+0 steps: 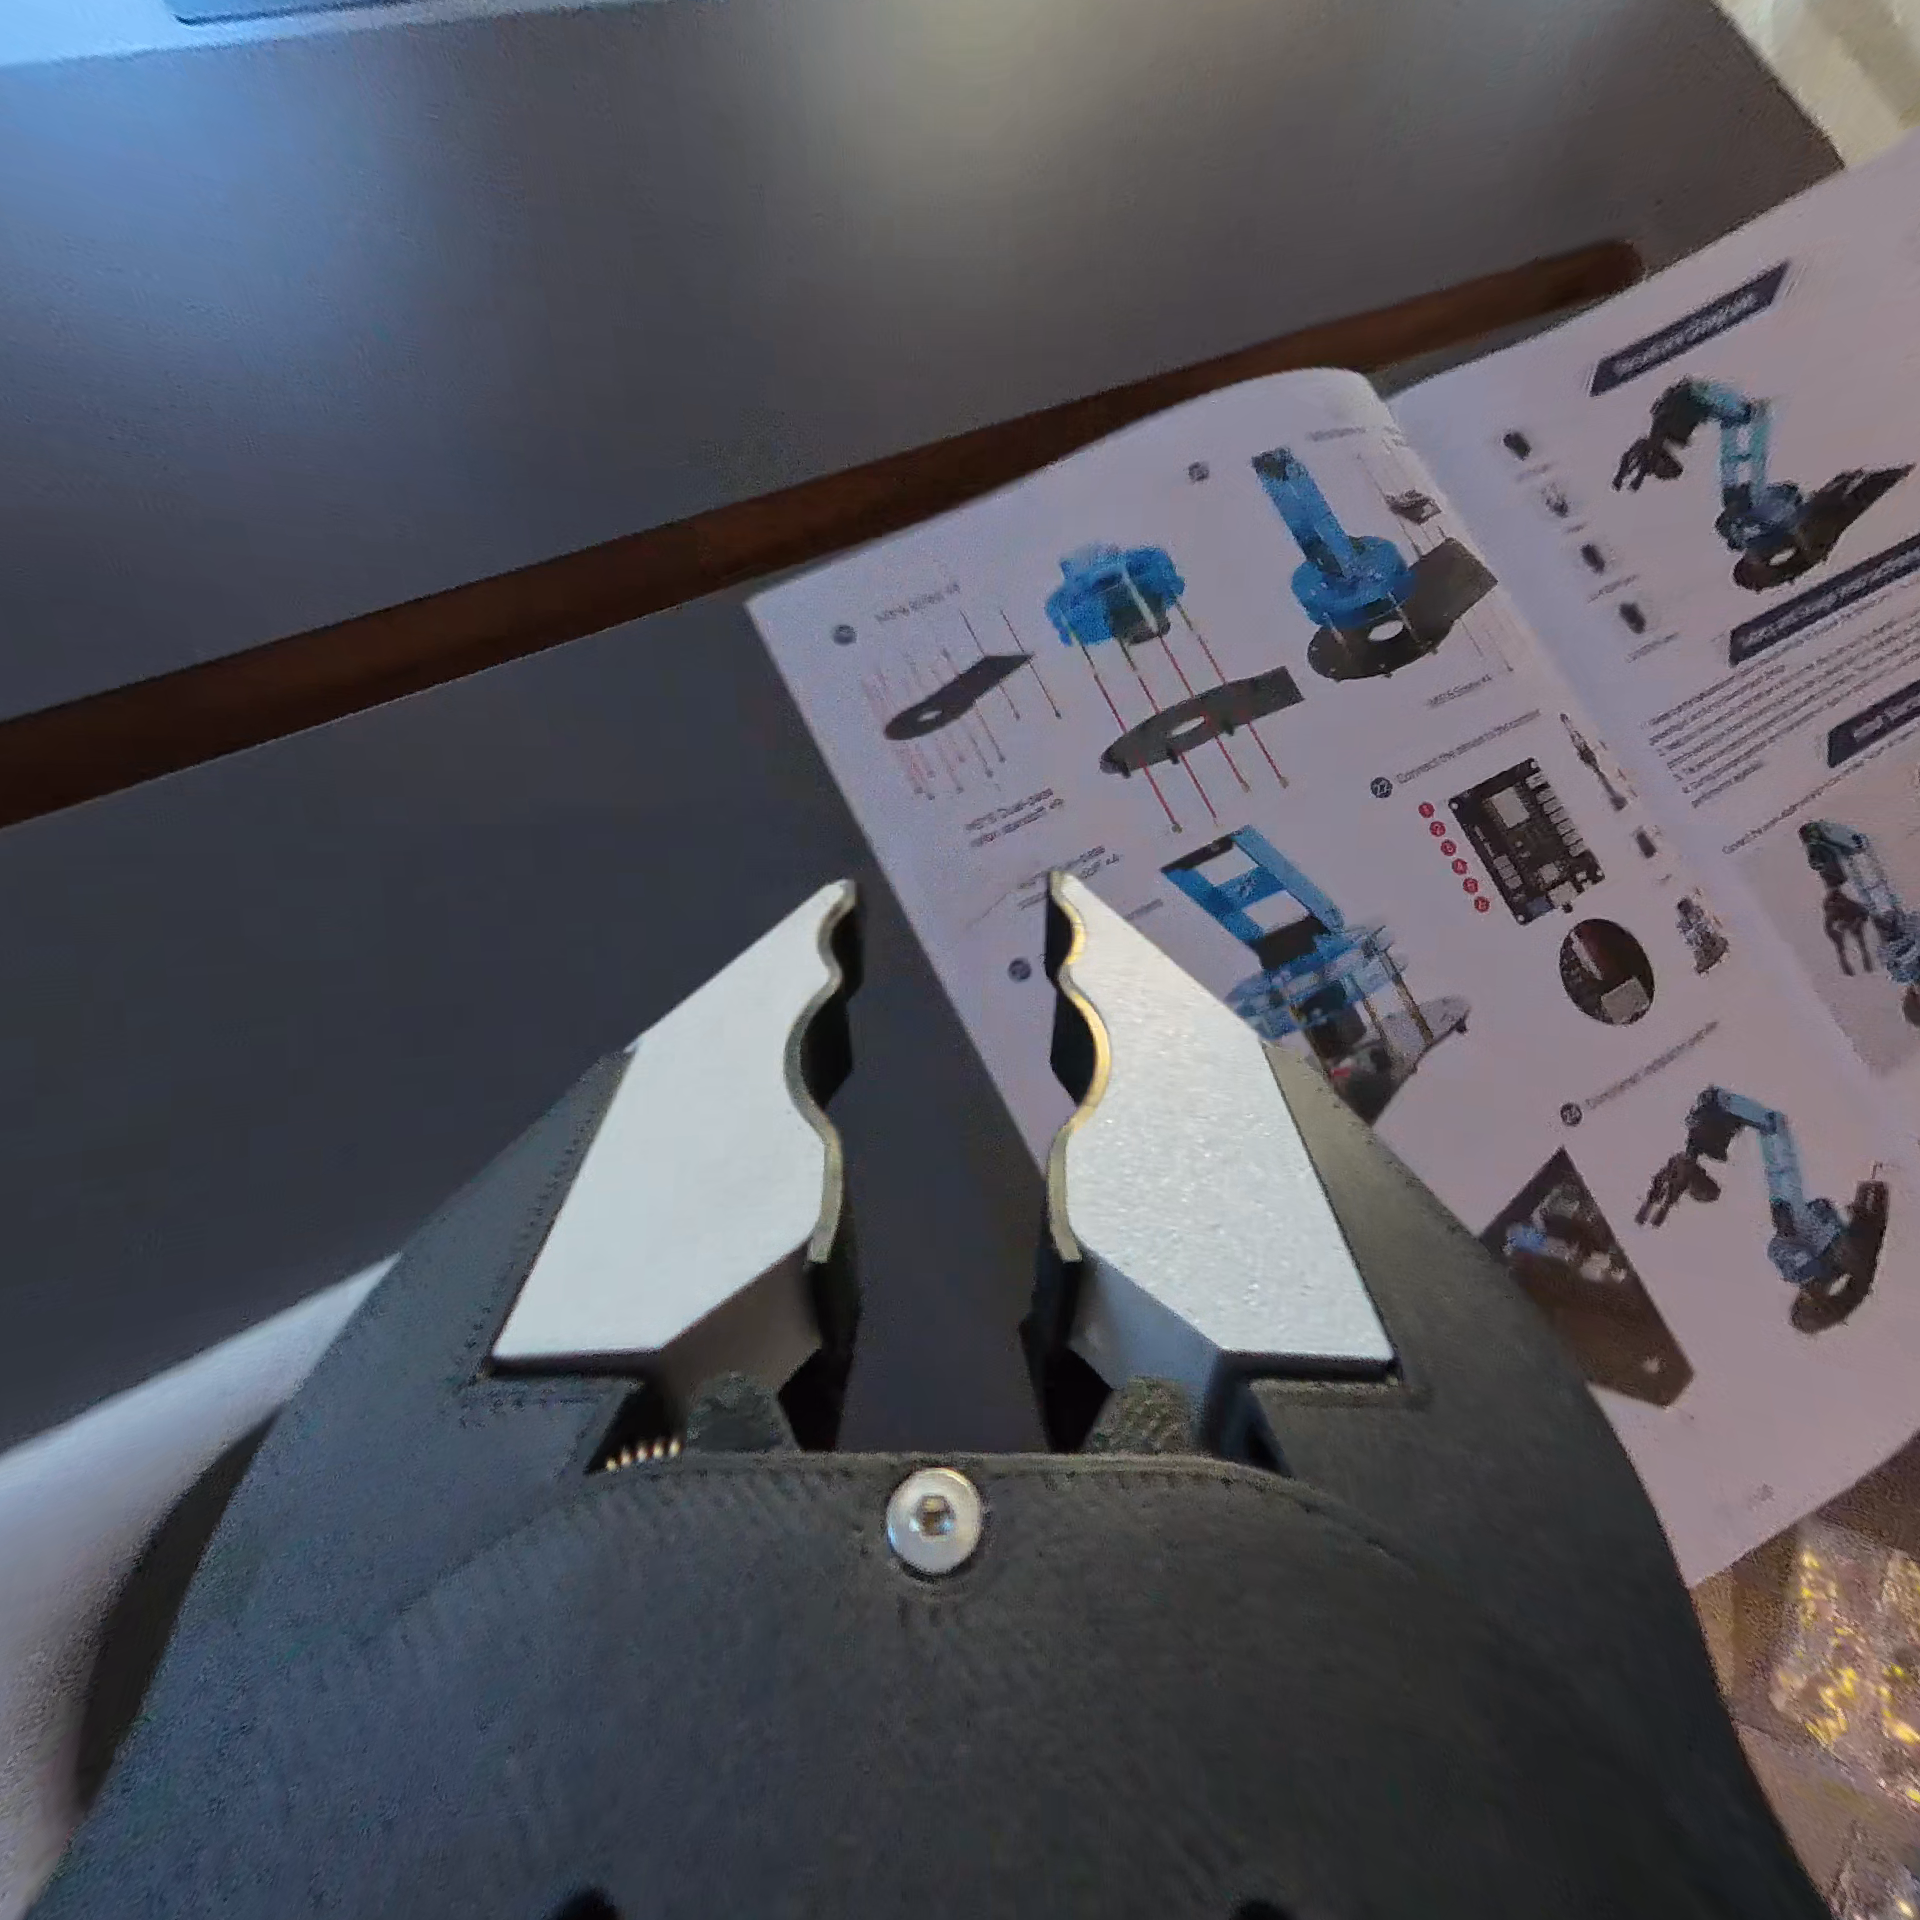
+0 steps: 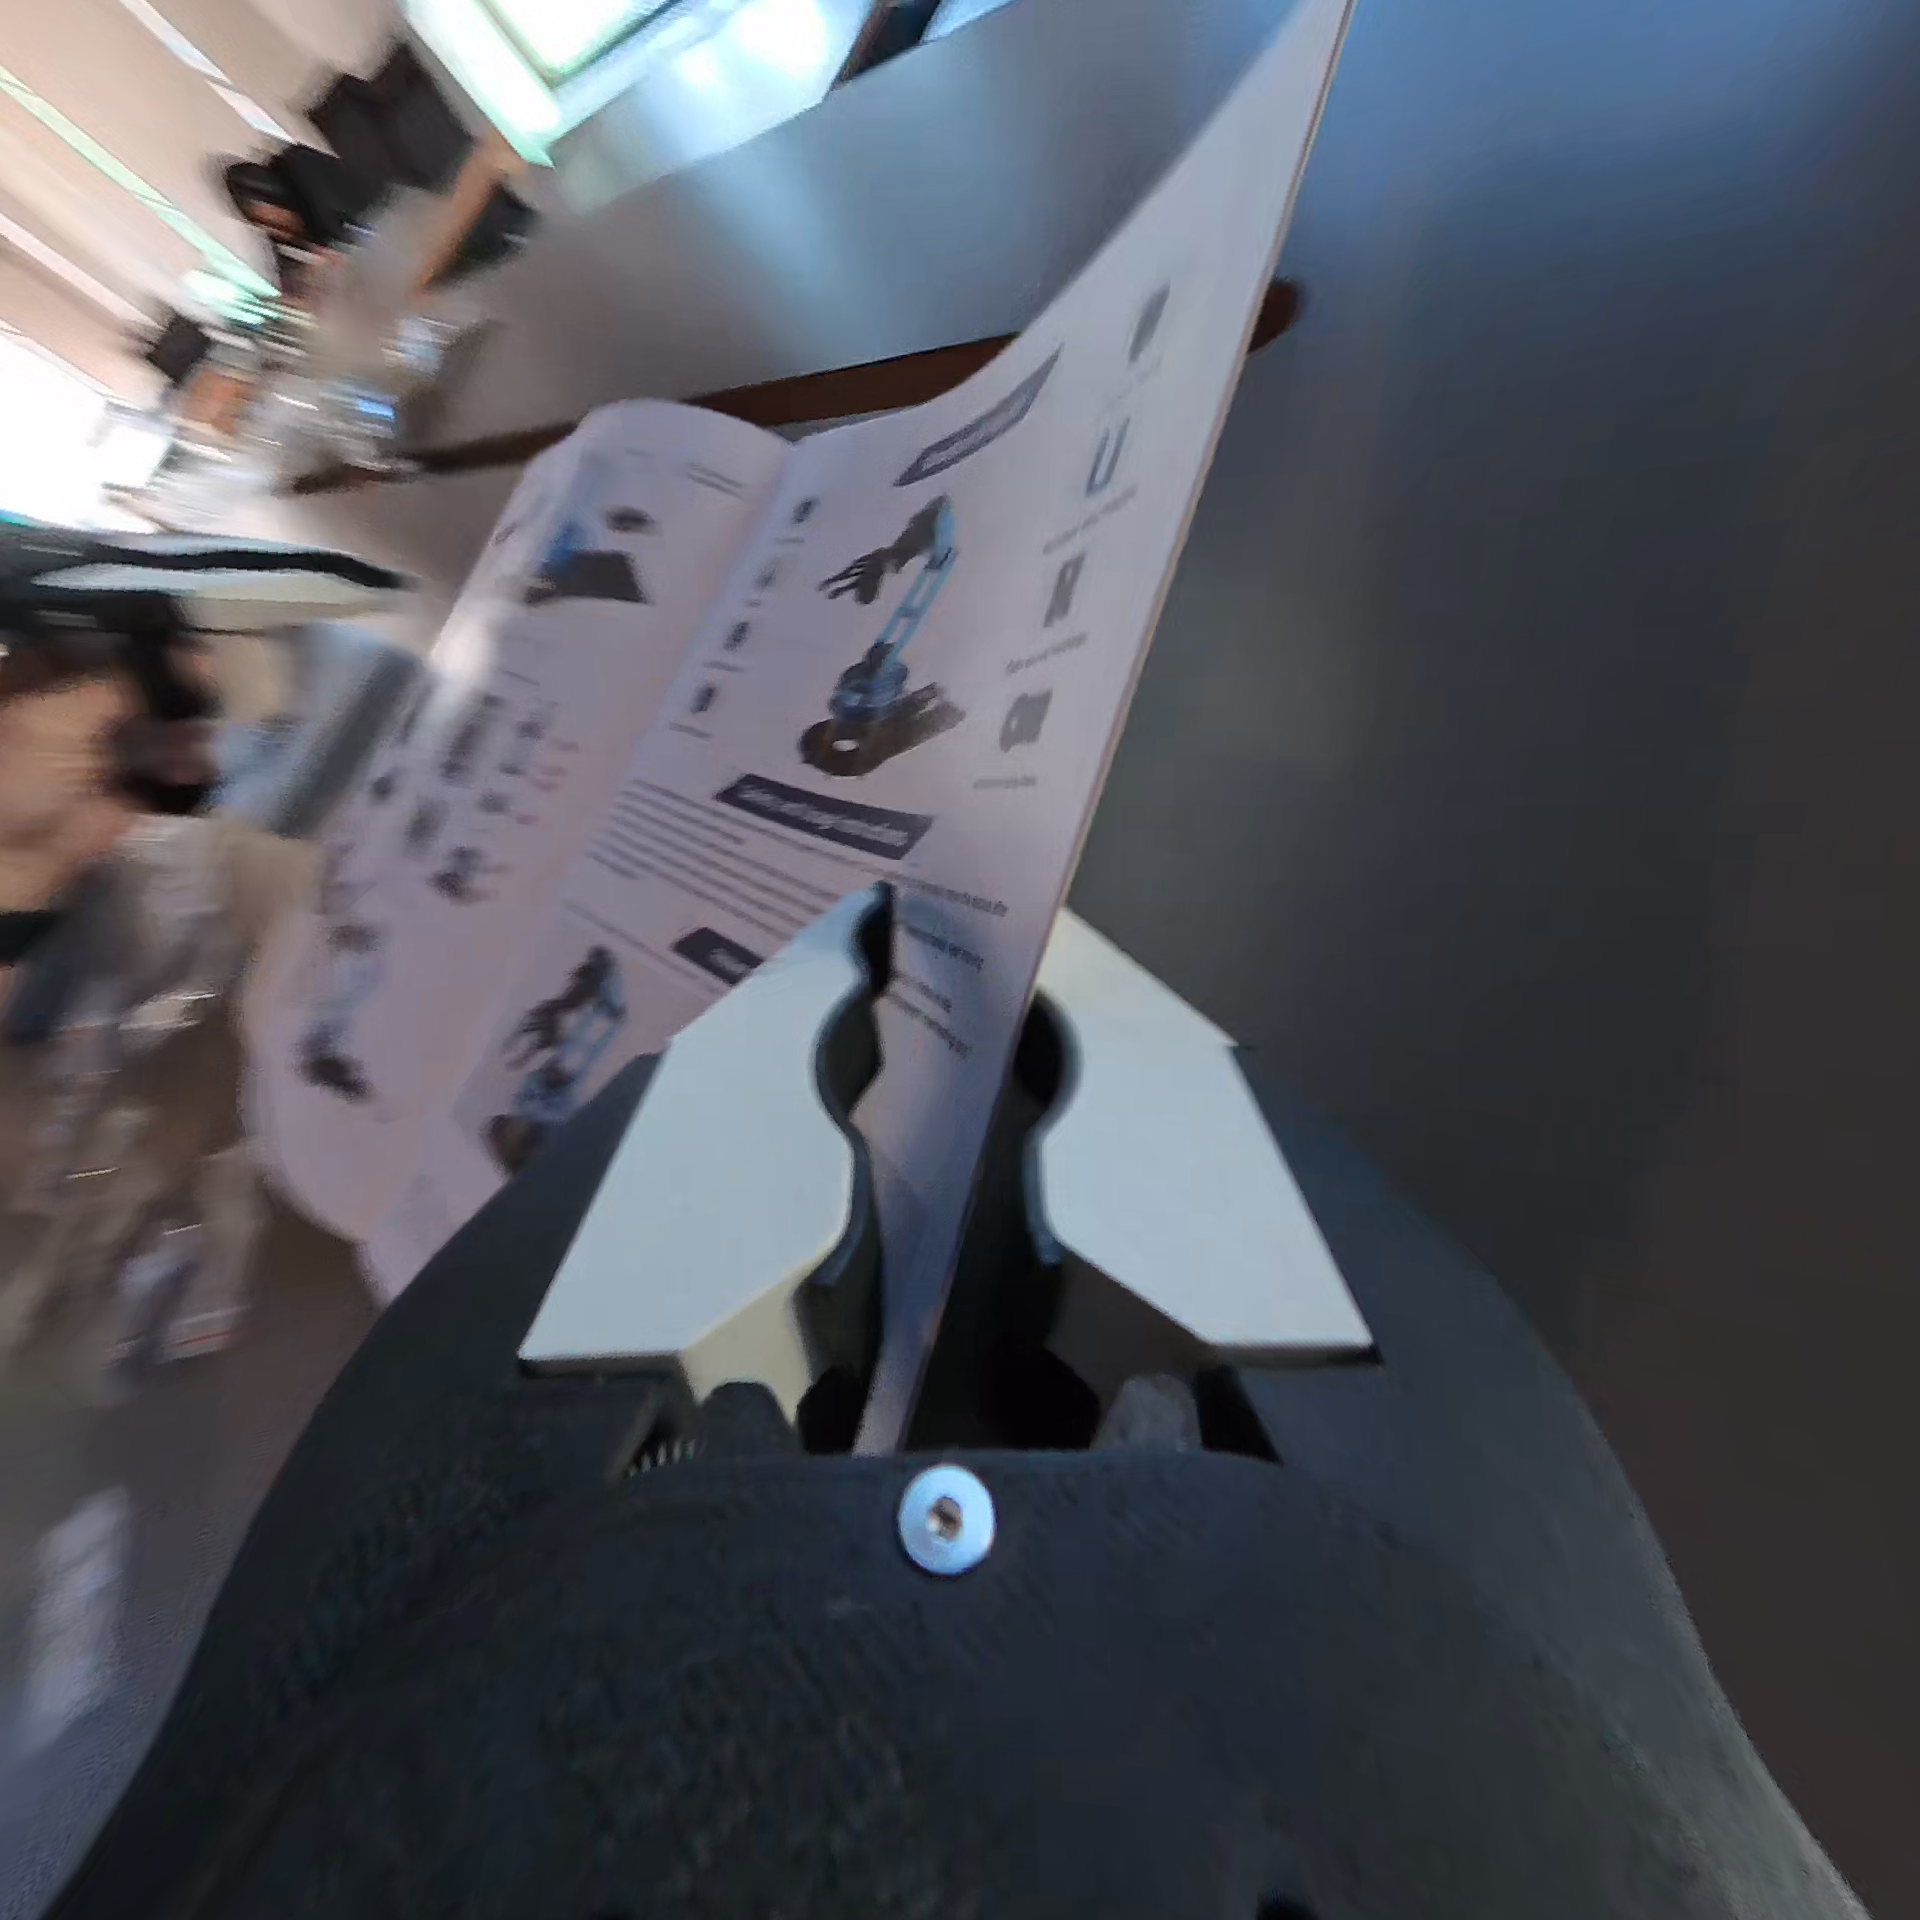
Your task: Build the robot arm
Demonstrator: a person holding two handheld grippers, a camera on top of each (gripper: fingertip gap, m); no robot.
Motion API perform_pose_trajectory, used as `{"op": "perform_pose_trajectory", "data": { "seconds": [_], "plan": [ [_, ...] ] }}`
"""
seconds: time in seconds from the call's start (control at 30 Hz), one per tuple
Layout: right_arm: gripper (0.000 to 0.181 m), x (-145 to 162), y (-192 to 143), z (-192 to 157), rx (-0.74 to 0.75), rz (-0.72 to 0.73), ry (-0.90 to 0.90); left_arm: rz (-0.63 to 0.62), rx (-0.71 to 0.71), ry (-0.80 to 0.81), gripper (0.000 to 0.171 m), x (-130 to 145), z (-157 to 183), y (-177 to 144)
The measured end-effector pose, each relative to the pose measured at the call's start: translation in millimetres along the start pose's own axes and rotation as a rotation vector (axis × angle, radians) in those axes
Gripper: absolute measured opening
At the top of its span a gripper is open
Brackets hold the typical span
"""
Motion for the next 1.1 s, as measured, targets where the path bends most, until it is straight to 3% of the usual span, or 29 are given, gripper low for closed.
{"op": "perform_pose_trajectory", "data": {
  "seconds": [0.2, 0.33, 0.47, 0.6, 0.7, 0.77, 0.93, 1.03, 1.1],
  "plan": [
    [0.068, -1, -19, 15, 0.241, 0.025, -0.263, 0.127, -0.047, -0.006, 0.039, 13, 9, -72],
    [0.068, -14, -45, 10, 0.330, 0.134, -0.334, 0.298, 0.177, -0.061, 0.031, 35, 62, -156],
    [0.055, -25, -80, -39, 0.328, 0.267, -0.386, 0.451, 0.307, -0.099, 0.023, 105, 96, -256],
    [0.039, -1, -85, -144, 0.156, 0.362, -0.399, 0.484, 0.131, -0.119, 0.021, 200, 61, -359],
    [0.036, 41, -63, -238, 0.016, 0.309, -0.385, 0.481, -0.042, -0.197, 0.022, 268, 11, -438],
    [0.036, 74, -40, -305, -0.059, 0.261, -0.398, 0.507, -0.085, -0.254, 0.021, 306, -19, -486],
    [0.035, 140, 26, -472, -0.291, 0.240, -0.336, 0.560, -0.144, -0.241, 0.021, 366, -89, -582],
    [0.035, 167, 77, -559, -0.466, 0.206, -0.223, 0.515, -0.145, -0.238, 0.027, 394, -127, -612],
    [0.032, 186, 118, -612, -0.569, 0.131, -0.262, 0.500, -0.160, -0.216, 0.035, 405, -151, -619]
  ]
}}
Point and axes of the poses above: each gripper's, where its closed fingertips meet, y out along the fingers, x out of its underside, z = x × y across the jaws, the point moved 4 cm from there along -y, back along the fingers, and after that the axes turned 3 degrees about x, right-handed, at the moved point
